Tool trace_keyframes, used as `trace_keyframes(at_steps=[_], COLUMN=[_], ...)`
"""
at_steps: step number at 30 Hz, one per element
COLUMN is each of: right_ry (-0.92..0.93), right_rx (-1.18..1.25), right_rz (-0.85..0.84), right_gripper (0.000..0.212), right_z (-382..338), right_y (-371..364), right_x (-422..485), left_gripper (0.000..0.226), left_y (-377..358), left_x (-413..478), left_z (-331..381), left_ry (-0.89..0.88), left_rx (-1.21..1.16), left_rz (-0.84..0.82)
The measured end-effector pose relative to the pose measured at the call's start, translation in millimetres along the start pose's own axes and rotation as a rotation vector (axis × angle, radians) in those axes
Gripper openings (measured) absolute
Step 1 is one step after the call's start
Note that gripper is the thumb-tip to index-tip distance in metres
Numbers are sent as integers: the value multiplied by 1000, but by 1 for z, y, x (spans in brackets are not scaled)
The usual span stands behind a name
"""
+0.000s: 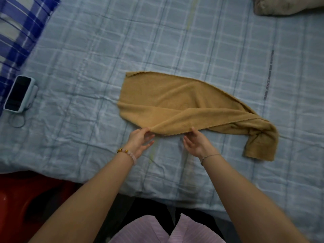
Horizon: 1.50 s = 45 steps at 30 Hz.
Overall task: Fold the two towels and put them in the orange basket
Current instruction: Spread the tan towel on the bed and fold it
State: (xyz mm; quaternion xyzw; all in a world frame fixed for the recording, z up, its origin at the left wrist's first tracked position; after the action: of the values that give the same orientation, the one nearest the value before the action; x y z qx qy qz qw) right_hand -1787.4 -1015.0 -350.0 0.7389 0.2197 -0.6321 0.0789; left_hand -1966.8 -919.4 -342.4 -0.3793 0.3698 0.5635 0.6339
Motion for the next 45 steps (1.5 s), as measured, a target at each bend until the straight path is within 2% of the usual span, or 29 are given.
trace_keyframes(at_steps=[7, 18, 22, 25, 28, 33, 37, 45], right_ry=[11, 48, 55, 50, 38, 34, 28, 20], right_rx=[51, 144, 157, 162, 163, 160, 128, 32], right_rz=[-6, -29, -33, -40, -57, -67, -63, -66], right_gripper=[9, 12, 14, 15, 16, 16, 14, 8], right_z=[26, 41, 45, 48, 51, 52, 51, 50], right_y=[1, 20, 26, 33, 40, 47, 51, 57], right_x=[-9, -40, -49, -56, -59, -64, -67, -70], left_gripper=[13, 15, 19, 40, 45, 44, 24, 17], left_y=[26, 20, 5, -12, -25, -33, -32, -33], left_x=[-14, -19, -30, -40, -48, -50, -51, -58], left_z=[-19, -57, -82, -99, -100, -86, -80, -75], left_ry=[-7, 24, 128, 195, 213, 192, 188, 142], left_rx=[-15, -128, -228, -301, -445, -677, -769, -709], left_rz=[5, 12, -73, -159, -216, -265, -270, -268])
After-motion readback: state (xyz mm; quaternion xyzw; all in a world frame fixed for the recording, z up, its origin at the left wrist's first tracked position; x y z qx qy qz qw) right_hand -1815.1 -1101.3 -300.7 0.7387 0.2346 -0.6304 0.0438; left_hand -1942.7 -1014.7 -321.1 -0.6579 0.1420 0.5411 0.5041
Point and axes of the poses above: each hand's wrist, its own x-axis towards the middle knuckle, its own y-axis out of the back of the hand, z = x × y, the point moved 3 cm from there along x, towards the middle knuckle
